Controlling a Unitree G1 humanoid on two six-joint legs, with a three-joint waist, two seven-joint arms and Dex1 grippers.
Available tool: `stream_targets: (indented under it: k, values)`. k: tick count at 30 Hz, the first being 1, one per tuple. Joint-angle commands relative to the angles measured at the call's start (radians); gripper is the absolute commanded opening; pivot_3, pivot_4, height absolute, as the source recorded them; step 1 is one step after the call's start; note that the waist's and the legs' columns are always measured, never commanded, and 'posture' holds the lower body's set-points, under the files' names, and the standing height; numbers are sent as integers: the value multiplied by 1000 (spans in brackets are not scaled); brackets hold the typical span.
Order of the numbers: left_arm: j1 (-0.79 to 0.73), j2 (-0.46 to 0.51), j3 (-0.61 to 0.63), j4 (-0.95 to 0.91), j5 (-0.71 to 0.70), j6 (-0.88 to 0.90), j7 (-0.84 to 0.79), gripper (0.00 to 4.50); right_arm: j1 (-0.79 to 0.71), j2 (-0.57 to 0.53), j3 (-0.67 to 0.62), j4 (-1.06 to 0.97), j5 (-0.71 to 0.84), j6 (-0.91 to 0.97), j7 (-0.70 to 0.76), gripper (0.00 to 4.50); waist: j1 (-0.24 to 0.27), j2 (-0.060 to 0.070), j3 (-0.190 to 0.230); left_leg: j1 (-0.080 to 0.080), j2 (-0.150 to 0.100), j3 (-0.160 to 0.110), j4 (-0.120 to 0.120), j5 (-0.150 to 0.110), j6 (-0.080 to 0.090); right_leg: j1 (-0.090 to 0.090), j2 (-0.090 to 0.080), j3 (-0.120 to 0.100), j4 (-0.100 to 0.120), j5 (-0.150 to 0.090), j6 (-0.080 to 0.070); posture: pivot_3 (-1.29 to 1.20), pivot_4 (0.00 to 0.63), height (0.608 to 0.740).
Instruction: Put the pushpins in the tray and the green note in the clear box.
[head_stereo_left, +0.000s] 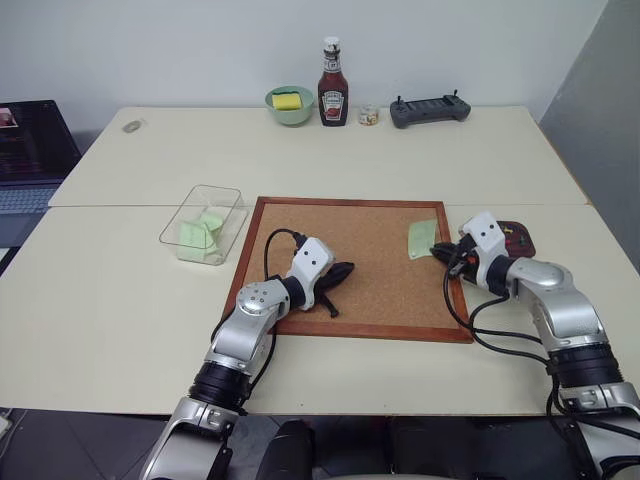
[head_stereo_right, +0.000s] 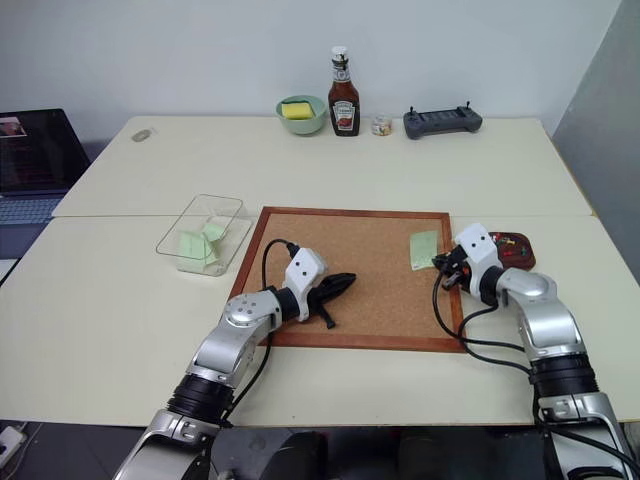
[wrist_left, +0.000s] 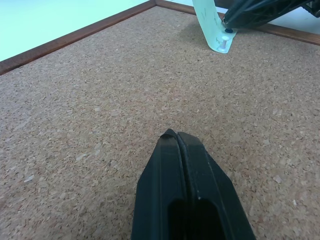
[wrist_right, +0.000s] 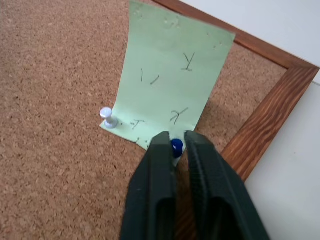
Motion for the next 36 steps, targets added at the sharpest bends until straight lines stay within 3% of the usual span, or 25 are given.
stream_targets:
  k: [1,23,36]
  values:
    - [39,-2,-36,39,17,29,-6,0,-15,-4,-11,-27,5,-14,8,4,0,0,0,0,0,0,0,0,0,0,0,0,0,0,0,0,150,740]
    - [45,0,-40,42,23,28,-8,0,-1,-23,-62,-143,82,21,53,4,0,0,0,0,0,0,0,0,0,0,0,0,0,0,0,0,150,740]
    - [45,1,-43,49,26,21,-11,0,16,-91,-132,-193,147,72,66,4,0,0,0,0,0,0,0,0,0,0,0,0,0,0,0,0,150,740]
